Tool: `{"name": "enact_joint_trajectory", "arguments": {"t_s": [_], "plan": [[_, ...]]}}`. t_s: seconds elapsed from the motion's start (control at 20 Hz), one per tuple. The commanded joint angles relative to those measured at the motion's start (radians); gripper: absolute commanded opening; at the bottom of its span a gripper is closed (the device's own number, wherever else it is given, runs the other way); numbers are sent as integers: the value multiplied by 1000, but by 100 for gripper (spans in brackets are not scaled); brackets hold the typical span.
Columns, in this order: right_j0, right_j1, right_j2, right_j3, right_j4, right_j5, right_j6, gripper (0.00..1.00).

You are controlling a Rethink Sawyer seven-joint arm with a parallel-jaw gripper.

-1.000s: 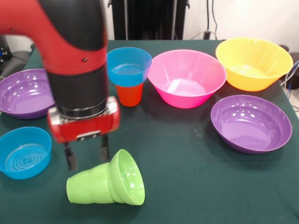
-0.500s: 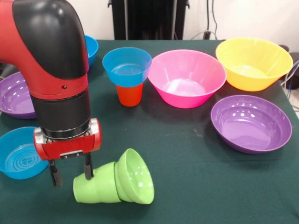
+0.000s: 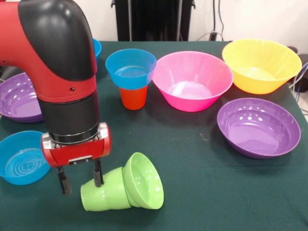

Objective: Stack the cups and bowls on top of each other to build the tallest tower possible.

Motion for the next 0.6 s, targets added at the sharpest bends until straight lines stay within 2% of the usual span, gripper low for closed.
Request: {"name": "enact_joint_trajectory", "arguments": {"t_s": [0.05,0.3,0.6], "plan": [[-23,-20,72,215,-36,-116,-139,100],[-19,-53,53,279,-32,-106,-91,100],[50,-98,-96,317,-61,-33,56,100]]}}
